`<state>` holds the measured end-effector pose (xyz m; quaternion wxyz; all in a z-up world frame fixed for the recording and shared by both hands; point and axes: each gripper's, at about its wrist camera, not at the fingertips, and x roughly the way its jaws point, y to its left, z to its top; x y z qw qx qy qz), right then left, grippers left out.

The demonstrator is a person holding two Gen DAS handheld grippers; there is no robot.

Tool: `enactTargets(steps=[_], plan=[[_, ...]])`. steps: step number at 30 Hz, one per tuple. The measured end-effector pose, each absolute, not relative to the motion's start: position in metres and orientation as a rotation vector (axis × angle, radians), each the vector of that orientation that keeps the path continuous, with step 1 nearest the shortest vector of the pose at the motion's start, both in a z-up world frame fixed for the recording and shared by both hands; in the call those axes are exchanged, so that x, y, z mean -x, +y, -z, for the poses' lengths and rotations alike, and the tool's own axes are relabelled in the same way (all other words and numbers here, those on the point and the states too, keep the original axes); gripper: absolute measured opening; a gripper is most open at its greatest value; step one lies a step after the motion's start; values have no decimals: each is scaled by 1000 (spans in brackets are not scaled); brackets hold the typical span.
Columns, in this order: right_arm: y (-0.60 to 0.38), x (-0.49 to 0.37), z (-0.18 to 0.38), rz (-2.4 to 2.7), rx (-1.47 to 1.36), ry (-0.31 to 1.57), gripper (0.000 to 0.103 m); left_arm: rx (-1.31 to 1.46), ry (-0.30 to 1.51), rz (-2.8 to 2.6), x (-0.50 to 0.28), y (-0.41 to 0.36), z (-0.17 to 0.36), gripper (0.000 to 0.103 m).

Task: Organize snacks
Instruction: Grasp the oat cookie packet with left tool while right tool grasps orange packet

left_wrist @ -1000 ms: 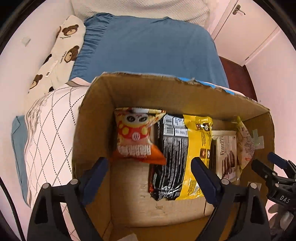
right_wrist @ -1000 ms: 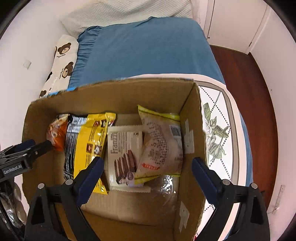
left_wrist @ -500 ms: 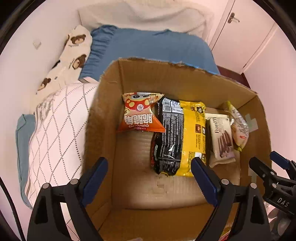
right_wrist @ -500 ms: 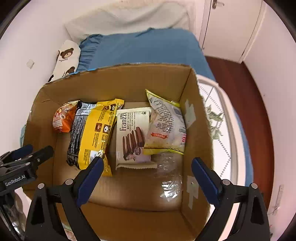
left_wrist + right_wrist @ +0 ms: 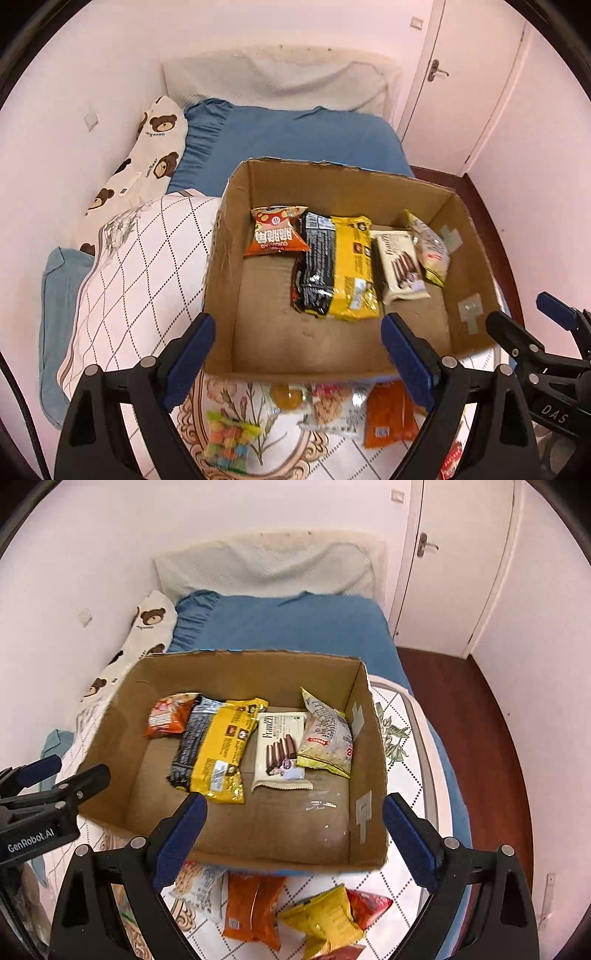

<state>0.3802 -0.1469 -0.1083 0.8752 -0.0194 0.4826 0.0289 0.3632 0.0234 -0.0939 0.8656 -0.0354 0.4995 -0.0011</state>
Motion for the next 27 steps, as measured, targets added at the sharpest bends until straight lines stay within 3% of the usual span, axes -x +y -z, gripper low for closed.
enactTargets(steps=[7, 11, 12, 13, 15, 21, 27], plan=[[-143, -337, 85, -127, -23, 975, 98, 98, 1010, 21, -325, 21, 74, 92], [-142, -321, 101, -178, -55, 1009, 96, 84, 1032, -25, -303, 30, 85, 92], [-142, -317, 114, -192, -60, 1038, 85, 80, 1049, -44, -298, 33, 93, 92], [-142, -317, 125, -204, -70, 1068, 64, 76, 1073, -59, -294, 37, 103, 92], [-143, -316, 153, -221, -100, 1143, 53, 70, 1135, -81, -288, 44, 125, 92], [-142, -320, 227, -183, -149, 1266, 53, 93, 1338, -112, -286, 56, 200, 92], [-116, -336, 280, -146, -82, 1350, 56, 113, 1387, -111, -296, 51, 226, 92]])
